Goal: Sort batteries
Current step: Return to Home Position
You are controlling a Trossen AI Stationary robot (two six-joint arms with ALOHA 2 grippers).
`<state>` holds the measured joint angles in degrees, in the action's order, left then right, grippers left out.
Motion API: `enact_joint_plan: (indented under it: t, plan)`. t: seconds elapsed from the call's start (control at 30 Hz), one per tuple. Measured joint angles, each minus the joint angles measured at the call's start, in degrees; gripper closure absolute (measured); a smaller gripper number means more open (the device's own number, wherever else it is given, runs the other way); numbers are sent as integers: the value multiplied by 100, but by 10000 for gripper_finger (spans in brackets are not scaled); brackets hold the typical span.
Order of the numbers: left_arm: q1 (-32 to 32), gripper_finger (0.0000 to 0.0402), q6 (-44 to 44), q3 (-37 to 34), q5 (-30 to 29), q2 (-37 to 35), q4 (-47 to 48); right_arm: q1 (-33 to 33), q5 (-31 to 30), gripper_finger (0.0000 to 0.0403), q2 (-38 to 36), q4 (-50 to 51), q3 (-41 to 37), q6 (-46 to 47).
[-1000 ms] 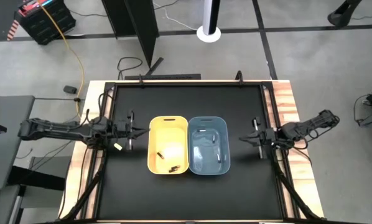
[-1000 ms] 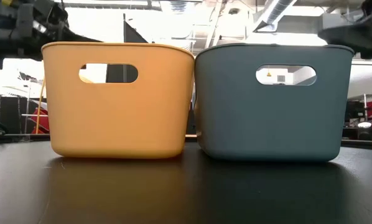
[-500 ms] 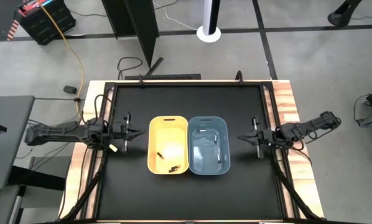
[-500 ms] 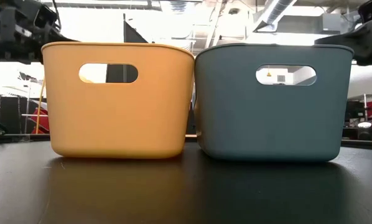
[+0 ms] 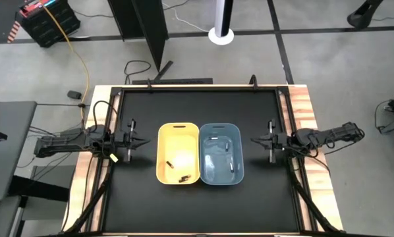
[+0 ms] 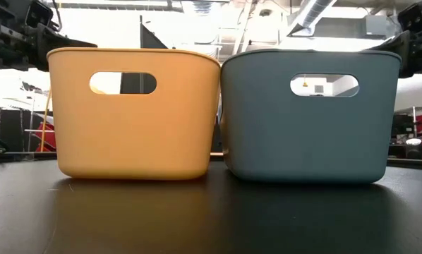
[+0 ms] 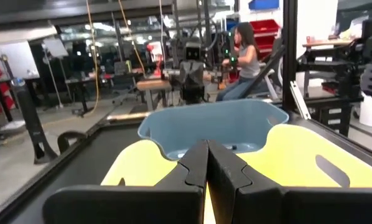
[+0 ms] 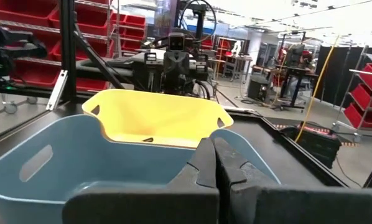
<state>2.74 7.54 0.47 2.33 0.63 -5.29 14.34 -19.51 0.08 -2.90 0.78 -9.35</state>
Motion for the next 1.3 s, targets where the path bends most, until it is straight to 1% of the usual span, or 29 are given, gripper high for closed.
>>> enact_joint_plan:
  t: [0.27, 0.4, 0.43, 0.5, 0.57, 0.63, 0.77, 1.3]
  plan:
    - [0, 401, 23, -4, 91, -54, 22, -16, -2, 398, 0, 7, 0, 178]
    - [-2, 401, 8, -4, 192, -55, -76, -14, -2, 398, 0, 2, -2, 488]
    - [-2, 401, -58, -4, 129, -54, -73, -14, -2, 398, 0, -1, -4, 576]
    - [-2, 401, -299, -4, -192, -54, -51, -14, -4, 397, 0, -2, -4, 741]
    - [-2, 401, -525, -4, -565, -55, 134, -14, -4, 397, 0, -8, -4, 828]
    - [0, 401, -739, 3, -793, -25, 300, -14, -4, 397, 0, -9, -4, 832]
    - [-2, 402, -917, 125, -791, 102, 510, -14, -7, 397, 0, -9, -7, 832]
    - [-2, 401, -933, 127, -811, 124, 464, -14, -7, 397, 0, -12, -11, 847]
